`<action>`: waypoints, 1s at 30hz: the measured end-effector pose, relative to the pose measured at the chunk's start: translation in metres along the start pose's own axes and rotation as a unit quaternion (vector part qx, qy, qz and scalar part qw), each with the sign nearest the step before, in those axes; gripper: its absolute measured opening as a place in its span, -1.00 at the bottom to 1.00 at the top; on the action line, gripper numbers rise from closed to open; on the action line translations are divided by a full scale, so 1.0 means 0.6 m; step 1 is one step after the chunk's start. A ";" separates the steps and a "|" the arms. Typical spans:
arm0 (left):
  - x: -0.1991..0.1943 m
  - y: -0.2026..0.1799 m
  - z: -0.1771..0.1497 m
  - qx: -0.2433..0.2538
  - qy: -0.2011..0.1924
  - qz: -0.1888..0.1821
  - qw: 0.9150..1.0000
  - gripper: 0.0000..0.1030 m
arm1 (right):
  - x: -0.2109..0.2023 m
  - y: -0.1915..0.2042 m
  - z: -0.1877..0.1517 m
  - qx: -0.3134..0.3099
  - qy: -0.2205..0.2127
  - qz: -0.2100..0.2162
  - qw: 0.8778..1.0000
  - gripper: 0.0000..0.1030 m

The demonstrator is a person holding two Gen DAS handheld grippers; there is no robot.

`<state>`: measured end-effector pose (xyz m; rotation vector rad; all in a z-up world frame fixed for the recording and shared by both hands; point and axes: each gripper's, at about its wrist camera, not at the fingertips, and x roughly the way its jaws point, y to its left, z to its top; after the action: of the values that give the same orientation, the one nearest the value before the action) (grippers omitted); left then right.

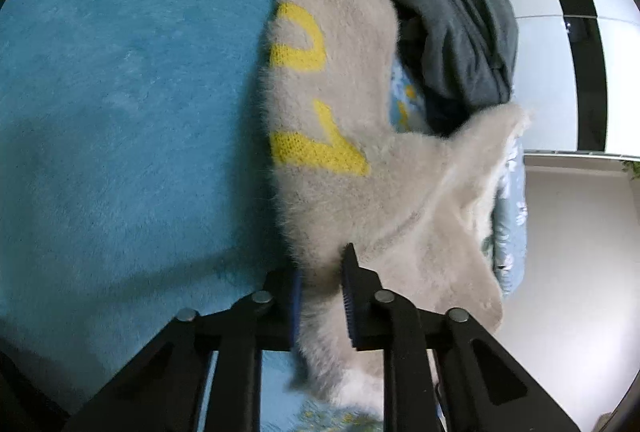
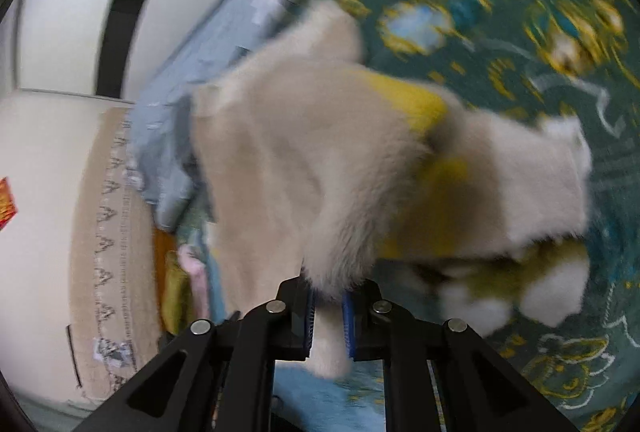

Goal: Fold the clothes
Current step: 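Lift the sweater with both grippers and carry it onto the open blanket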

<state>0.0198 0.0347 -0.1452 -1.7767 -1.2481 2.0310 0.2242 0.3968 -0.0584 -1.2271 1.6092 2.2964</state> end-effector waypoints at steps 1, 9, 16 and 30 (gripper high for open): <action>-0.005 -0.006 0.000 0.005 -0.002 -0.006 1.000 -0.72 | -0.009 0.015 0.006 -0.007 -0.007 0.013 1.000 -0.76; -0.109 -0.166 0.016 0.104 -0.058 -0.064 0.991 -0.81 | -0.088 0.199 0.059 -0.111 -0.072 0.098 0.986 -0.77; -0.305 -0.236 0.000 0.228 -0.120 -0.115 0.959 -0.83 | -0.192 0.305 0.059 -0.166 -0.129 0.155 0.965 -0.78; -0.613 -0.246 -0.199 0.379 -0.160 -0.213 0.886 -0.83 | -0.449 0.342 -0.086 -0.203 -0.148 0.154 0.956 -0.78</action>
<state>0.1698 -0.0408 0.2330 -0.7606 -0.6465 2.1433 0.3362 0.3600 0.2633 -0.6599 1.3442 2.9434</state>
